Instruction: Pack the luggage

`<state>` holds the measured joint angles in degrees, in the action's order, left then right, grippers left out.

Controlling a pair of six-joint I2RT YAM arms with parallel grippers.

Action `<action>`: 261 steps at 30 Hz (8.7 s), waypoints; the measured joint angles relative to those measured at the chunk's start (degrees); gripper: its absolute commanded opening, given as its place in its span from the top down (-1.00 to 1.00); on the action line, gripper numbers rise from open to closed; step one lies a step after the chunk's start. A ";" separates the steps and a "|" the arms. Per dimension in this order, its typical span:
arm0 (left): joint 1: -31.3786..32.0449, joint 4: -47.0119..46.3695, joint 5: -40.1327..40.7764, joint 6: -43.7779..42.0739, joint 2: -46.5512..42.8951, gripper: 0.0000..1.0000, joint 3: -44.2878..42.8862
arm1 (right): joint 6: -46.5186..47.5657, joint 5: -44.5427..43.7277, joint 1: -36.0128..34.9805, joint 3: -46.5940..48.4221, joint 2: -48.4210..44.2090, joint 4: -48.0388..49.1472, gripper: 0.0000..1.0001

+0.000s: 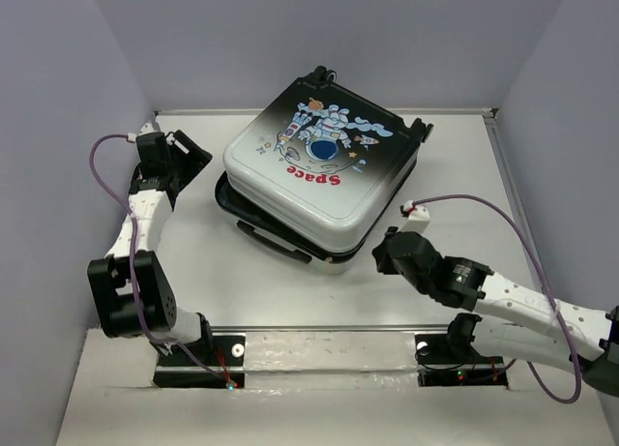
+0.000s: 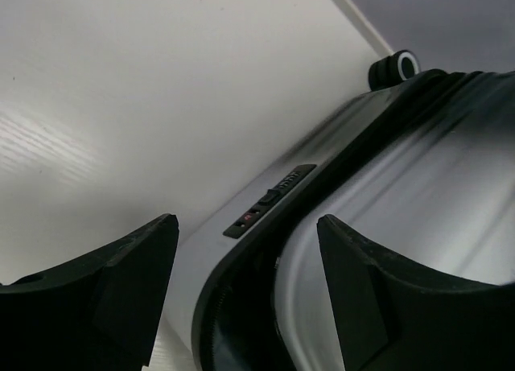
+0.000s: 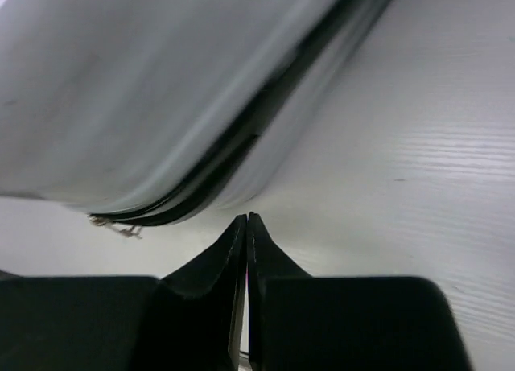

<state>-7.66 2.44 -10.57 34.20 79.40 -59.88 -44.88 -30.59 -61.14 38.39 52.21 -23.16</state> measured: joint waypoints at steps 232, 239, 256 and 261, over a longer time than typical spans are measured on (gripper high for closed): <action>34.21 -10.23 14.05 19.67 -31.52 0.72 47.10 | 21.92 19.67 -0.79 -9.88 17.25 41.90 0.86; 34.62 -5.31 24.52 16.63 -28.55 0.77 45.90 | 22.27 1.99 -12.41 10.05 38.42 35.34 0.86; 35.12 -3.48 24.96 11.93 -22.38 0.76 42.47 | 21.40 0.85 -14.86 10.99 33.18 28.96 0.86; 36.11 -6.21 21.79 11.89 -22.38 0.76 42.14 | 20.92 1.07 -17.68 11.45 24.68 23.37 0.86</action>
<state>28.45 -3.77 11.22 46.09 57.01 -17.74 -23.97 -29.52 -78.83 49.84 76.88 0.21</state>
